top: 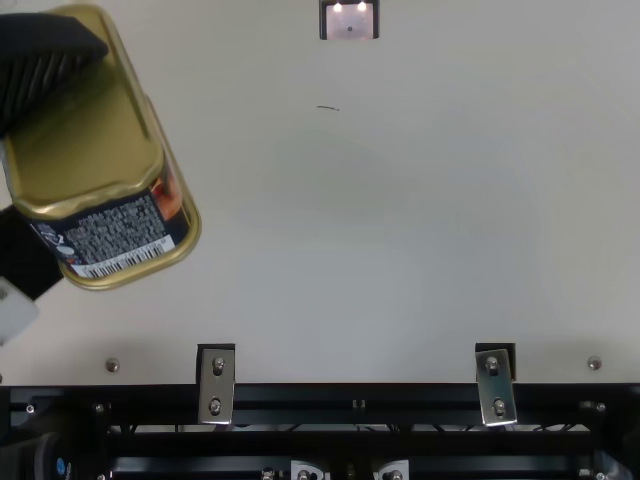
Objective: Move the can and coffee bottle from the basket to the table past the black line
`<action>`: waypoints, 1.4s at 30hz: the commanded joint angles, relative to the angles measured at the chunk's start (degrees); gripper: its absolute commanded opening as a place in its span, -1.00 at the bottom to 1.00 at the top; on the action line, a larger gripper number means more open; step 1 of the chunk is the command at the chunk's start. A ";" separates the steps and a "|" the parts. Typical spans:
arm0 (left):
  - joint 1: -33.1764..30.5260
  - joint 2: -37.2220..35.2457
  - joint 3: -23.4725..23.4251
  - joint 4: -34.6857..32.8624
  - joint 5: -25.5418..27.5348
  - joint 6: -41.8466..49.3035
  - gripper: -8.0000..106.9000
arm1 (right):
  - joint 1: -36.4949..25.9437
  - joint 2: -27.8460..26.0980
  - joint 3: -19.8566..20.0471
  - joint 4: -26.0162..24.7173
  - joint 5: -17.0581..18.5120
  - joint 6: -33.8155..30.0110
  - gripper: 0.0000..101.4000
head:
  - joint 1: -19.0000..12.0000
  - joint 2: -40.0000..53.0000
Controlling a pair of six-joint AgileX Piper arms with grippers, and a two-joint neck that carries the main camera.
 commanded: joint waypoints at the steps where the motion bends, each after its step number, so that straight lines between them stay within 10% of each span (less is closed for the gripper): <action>1: -0.70 -0.04 -0.21 0.27 -0.06 -4.39 -0.68 | 0.00 0.00 0.00 0.00 0.00 0.00 1.00 | -1.54 0.63; 32: 0.13 0.37 -1.07 2.99 -0.60 -4.22 -0.68 | 0.00 0.00 0.00 0.00 0.00 0.00 1.00 | -1.54 0.63; 42: -4.23 5.43 -2.24 20.19 -16.00 8.05 -0.68 | 0.00 0.00 0.00 0.00 0.00 0.00 1.00 | -1.54 0.63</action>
